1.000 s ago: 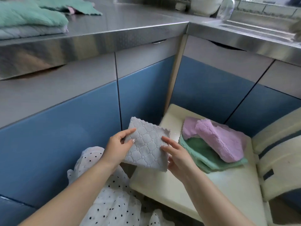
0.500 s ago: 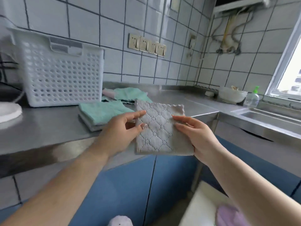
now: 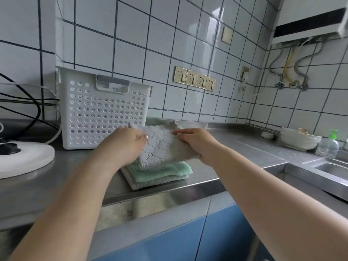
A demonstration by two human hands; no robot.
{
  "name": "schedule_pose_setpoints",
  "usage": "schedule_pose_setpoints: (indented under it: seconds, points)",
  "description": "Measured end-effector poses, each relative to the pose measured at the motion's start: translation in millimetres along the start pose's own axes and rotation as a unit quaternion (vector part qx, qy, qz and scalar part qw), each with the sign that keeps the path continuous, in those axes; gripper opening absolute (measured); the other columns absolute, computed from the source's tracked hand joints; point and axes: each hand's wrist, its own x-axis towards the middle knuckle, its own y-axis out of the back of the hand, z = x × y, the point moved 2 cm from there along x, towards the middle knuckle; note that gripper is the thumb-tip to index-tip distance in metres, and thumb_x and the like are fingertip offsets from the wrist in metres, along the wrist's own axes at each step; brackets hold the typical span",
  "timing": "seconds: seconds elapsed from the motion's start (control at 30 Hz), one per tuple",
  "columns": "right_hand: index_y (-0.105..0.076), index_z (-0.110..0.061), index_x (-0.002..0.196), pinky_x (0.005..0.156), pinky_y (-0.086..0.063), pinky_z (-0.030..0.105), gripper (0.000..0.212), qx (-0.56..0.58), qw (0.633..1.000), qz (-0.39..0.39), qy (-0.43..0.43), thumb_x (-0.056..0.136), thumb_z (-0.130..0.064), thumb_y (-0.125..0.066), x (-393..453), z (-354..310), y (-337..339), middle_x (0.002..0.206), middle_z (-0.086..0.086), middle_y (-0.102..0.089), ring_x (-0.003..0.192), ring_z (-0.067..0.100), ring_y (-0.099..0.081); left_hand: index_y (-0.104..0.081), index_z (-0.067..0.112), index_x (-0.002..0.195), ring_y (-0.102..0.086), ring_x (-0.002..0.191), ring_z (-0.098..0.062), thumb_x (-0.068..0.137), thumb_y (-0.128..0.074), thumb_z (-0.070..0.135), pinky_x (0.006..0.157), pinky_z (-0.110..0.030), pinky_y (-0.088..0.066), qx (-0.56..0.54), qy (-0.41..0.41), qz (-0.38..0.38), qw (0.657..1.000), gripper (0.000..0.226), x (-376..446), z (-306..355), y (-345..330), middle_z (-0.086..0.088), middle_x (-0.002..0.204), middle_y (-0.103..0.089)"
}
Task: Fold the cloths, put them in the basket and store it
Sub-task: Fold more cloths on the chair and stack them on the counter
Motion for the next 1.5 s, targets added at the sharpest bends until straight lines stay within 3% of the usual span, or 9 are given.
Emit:
schedule_pose_setpoints:
  seconds: [0.17,0.27,0.33,0.43,0.7,0.93,1.17,1.33,1.5]
  points:
    - [-0.074,-0.028,0.082,0.080,-0.051,0.038,0.013,-0.015,0.995,-0.079,-0.063,0.087,-0.023,-0.064,12.0,20.9,-11.1,0.108,0.010,-0.069,0.082,0.021,-0.056,-0.049,0.012,0.064,-0.033,0.048,-0.016,0.099,-0.038,0.034,0.050,-0.028,-0.022,0.062,0.033,0.000,0.998,0.043,2.4,-9.3,-7.0,0.000,0.054,-0.035]
    - [-0.074,-0.027,0.086,0.095,-0.048,0.044,0.010,-0.053,0.992,-0.098,-0.060,0.087,-0.026,-0.064,15.0,27.9,-18.1,0.113,0.006,-0.068,0.095,0.021,-0.062,-0.044,0.011,0.061,-0.046,0.056,-0.023,0.098,-0.038,0.035,0.057,-0.030,-0.035,0.078,0.046,-0.042,0.995,0.045,0.7,-10.4,-9.3,-0.012,0.067,-0.049]
    - [-0.073,-0.028,0.097,0.097,-0.049,0.038,0.014,-0.124,0.986,-0.104,-0.030,0.089,-0.027,-0.062,14.2,27.1,-18.8,0.116,-0.004,-0.064,0.107,0.021,-0.061,-0.056,0.015,0.086,-0.055,0.094,-0.030,0.098,-0.035,0.040,0.084,-0.035,-0.043,0.132,0.070,-0.109,0.983,0.035,-0.4,-14.3,-15.0,-0.024,0.115,-0.050]
    - [-0.065,-0.029,0.116,0.086,-0.049,0.028,0.027,-0.235,0.968,-0.073,0.044,0.091,-0.033,-0.056,15.2,16.7,-16.1,0.118,-0.006,-0.063,0.102,0.020,-0.062,-0.024,0.022,0.146,-0.003,0.145,-0.029,0.098,-0.028,0.046,0.116,-0.046,-0.017,0.220,0.066,-0.122,0.966,0.054,-0.5,-15.1,-16.5,-0.009,0.158,0.002]
    - [-0.042,-0.025,0.140,0.109,-0.015,0.018,0.039,-0.349,0.887,-0.200,0.225,0.101,-0.027,-0.036,1.6,5.7,-45.1,0.150,-0.009,-0.033,0.139,0.011,-0.028,-0.027,0.008,0.145,-0.017,0.143,-0.023,0.098,-0.025,0.024,0.118,-0.040,-0.016,0.188,-0.019,-0.175,0.966,0.049,13.7,3.7,-41.4,-0.010,0.155,-0.019]
    - [-0.021,-0.024,0.149,0.113,-0.011,0.026,0.056,-0.334,0.910,-0.232,0.079,0.099,-0.048,-0.027,9.3,26.4,-39.8,0.157,-0.006,-0.018,0.143,0.015,-0.017,-0.001,0.009,0.150,0.005,0.146,-0.022,0.101,-0.018,0.037,0.119,-0.034,-0.002,0.202,0.037,-0.191,0.960,0.059,5.6,-10.4,-40.0,-0.013,0.157,0.009]
    - [-0.063,-0.025,0.115,0.060,-0.040,0.014,0.025,-0.046,0.986,0.086,0.135,0.096,-0.028,-0.047,-15.0,39.9,-6.9,0.106,-0.010,-0.066,0.076,0.005,-0.057,-0.034,0.026,0.143,-0.028,0.138,-0.011,0.097,-0.041,0.025,0.109,-0.027,-0.023,0.029,-0.089,-0.043,0.995,0.046,-3.0,5.3,-33.6,0.006,0.151,-0.030]
    - [-0.063,-0.032,0.094,0.083,-0.049,0.020,0.016,-0.013,0.984,0.119,0.134,0.093,-0.019,-0.054,-66.1,82.5,41.9,0.092,-0.016,-0.067,0.092,0.004,-0.063,-0.058,0.030,0.123,-0.041,0.116,0.004,0.093,-0.053,0.021,0.087,-0.007,-0.028,-0.047,-0.231,0.042,0.971,0.032,-21.2,55.7,-57.4,0.016,0.123,-0.052]
    - [-0.067,-0.031,0.093,0.081,-0.049,0.016,0.017,-0.098,0.980,0.158,0.065,0.092,-0.018,-0.056,-146.7,157.0,122.1,0.094,-0.015,-0.069,0.089,0.003,-0.064,-0.064,0.027,0.112,-0.051,0.098,0.008,0.082,-0.046,0.040,0.082,0.005,-0.030,-0.120,-0.319,-0.079,0.937,0.038,-54.5,115.1,-128.4,0.019,0.106,-0.060]
